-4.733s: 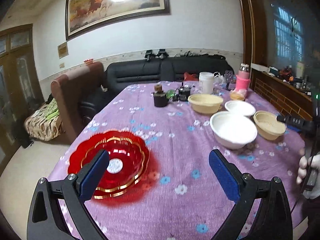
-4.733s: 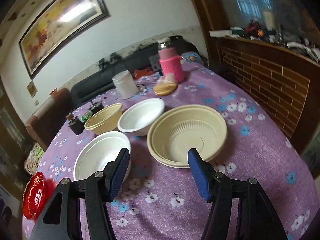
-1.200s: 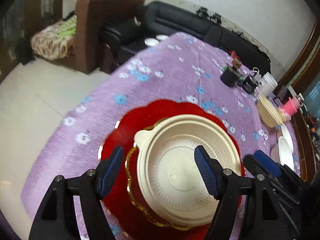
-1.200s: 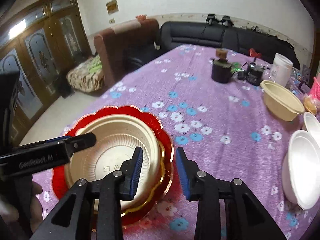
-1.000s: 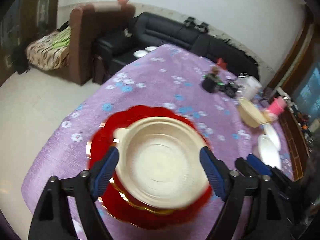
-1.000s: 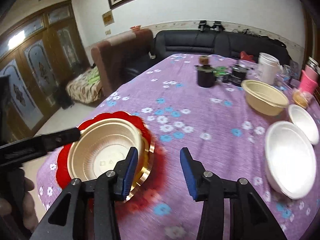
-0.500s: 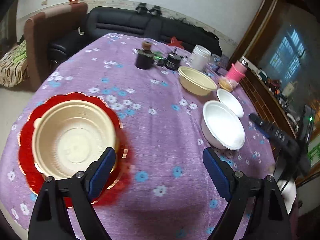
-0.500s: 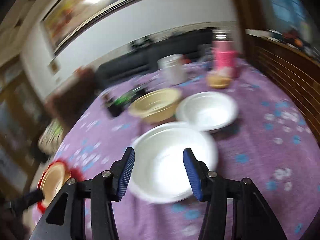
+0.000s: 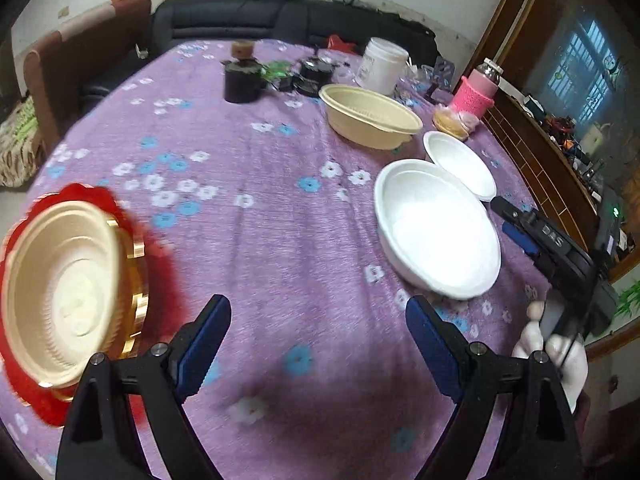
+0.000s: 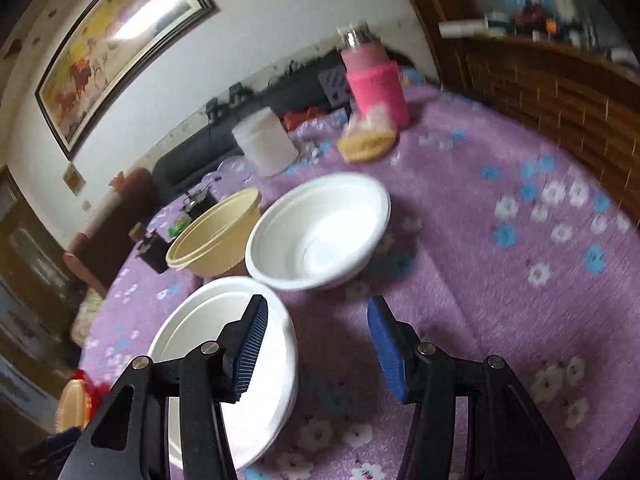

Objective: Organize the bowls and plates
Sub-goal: 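Close both grippers on the rim of the large white bowl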

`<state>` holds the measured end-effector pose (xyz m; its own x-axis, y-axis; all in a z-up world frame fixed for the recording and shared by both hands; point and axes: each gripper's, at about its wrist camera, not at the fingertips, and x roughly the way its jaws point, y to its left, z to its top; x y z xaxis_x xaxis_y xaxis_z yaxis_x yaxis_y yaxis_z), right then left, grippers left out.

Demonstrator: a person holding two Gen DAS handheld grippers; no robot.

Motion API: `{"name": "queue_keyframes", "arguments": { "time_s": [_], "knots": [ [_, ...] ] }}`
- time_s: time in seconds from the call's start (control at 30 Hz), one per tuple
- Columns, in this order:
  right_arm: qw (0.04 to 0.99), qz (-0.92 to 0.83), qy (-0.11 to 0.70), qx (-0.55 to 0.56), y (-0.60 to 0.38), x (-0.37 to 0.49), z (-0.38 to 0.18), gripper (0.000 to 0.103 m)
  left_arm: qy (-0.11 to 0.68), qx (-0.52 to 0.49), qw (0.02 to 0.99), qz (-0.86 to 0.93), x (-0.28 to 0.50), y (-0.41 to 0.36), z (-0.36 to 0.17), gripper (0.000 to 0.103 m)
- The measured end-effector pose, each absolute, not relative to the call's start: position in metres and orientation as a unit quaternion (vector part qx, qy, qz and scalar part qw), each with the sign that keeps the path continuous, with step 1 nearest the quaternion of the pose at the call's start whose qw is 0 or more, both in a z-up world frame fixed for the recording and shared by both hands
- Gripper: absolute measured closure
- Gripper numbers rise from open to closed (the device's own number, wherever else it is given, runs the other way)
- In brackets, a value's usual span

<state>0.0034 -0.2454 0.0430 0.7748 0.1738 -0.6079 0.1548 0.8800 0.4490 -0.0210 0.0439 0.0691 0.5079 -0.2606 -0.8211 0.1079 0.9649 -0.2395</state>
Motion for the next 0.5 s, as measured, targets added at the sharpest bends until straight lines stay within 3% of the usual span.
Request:
{"name": "queue_keyframes", "arguments": {
  "time_s": [0.4, 0.47, 0.5],
  "knots": [
    [0.899, 0.042, 0.375, 0.222, -0.228, 0.009, 0.032, 0.047, 0.522, -0.101, 0.839, -0.116, 0.063, -0.009, 0.035, 0.016],
    [0.897, 0.041, 0.382, 0.221, -0.227, 0.011, 0.030, 0.047, 0.528, -0.090, 0.836, -0.117, 0.072, -0.014, 0.031, 0.028],
    [0.895, 0.041, 0.387, 0.220, -0.227, 0.012, 0.027, 0.047, 0.531, -0.084, 0.835, -0.117, 0.075, -0.016, 0.029, 0.041]
  ]
}}
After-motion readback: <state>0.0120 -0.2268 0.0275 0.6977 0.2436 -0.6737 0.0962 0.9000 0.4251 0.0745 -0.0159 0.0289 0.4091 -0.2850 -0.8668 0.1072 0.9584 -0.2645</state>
